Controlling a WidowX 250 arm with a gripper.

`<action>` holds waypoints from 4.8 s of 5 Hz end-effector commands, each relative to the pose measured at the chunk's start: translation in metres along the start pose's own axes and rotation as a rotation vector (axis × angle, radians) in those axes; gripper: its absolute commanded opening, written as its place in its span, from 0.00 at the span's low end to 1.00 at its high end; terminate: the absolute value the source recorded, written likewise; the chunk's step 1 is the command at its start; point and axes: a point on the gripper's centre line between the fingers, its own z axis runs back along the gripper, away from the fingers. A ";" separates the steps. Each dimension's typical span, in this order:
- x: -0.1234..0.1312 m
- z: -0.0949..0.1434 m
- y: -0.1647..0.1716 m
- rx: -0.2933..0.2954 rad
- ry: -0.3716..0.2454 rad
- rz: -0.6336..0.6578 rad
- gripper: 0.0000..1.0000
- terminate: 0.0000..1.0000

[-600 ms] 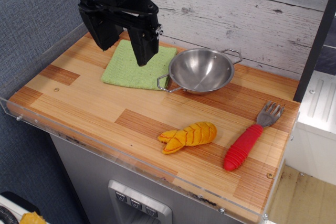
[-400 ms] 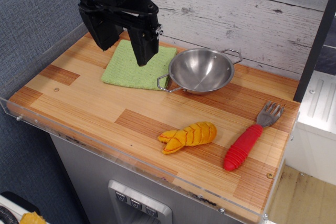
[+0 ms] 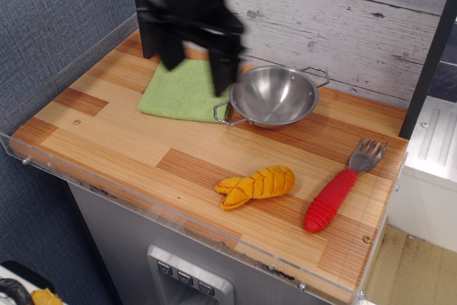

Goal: Put the colander on the towel

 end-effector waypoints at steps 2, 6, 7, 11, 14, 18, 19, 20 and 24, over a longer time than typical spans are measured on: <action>0.079 -0.049 -0.044 0.049 -0.062 -0.136 1.00 0.00; 0.063 -0.098 -0.033 0.026 -0.075 -0.020 1.00 0.00; 0.068 -0.106 -0.034 0.029 -0.077 -0.037 1.00 0.00; 0.073 -0.115 -0.036 0.030 -0.090 -0.068 0.00 0.00; 0.087 -0.047 -0.042 0.018 -0.232 -0.182 0.00 0.00; 0.033 -0.028 0.056 -0.031 -0.160 0.045 0.00 0.00; 0.030 -0.042 0.064 -0.028 -0.115 0.058 0.00 0.00; 0.034 -0.053 0.071 -0.012 -0.100 0.061 0.00 0.00; 0.059 -0.066 0.088 0.004 -0.107 0.046 0.00 0.00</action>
